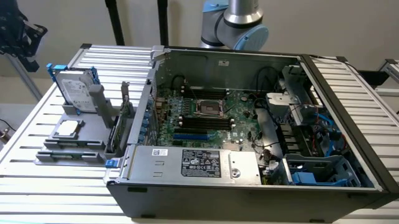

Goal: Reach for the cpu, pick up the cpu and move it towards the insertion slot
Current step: 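Pick up the cpu and move it towards the insertion slot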

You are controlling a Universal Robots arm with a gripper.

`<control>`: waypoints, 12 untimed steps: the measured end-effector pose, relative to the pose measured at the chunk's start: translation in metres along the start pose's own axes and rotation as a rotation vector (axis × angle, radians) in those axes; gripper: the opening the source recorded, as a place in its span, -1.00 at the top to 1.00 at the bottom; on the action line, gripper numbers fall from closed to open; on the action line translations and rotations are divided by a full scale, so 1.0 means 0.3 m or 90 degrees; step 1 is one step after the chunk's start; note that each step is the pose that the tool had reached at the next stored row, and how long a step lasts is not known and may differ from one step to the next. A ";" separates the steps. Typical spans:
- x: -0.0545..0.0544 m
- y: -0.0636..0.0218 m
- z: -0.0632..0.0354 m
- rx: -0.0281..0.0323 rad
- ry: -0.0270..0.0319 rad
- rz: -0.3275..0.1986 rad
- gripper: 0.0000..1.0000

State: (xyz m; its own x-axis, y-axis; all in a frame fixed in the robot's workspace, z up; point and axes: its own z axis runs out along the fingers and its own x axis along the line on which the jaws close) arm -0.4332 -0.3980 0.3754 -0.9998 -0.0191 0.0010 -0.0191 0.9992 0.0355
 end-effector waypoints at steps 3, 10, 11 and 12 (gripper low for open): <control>0.000 0.000 0.000 0.0000 0.0000 0.000 0.65; 0.000 0.000 0.000 0.0001 0.0002 0.000 0.05; 0.000 0.000 0.001 0.0000 0.0001 0.000 0.05; 0.000 0.000 0.002 0.0000 0.0001 0.000 -0.07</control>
State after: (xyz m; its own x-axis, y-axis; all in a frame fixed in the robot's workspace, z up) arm -0.4332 -0.3980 0.3748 -0.9998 -0.0191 0.0012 -0.0190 0.9992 0.0354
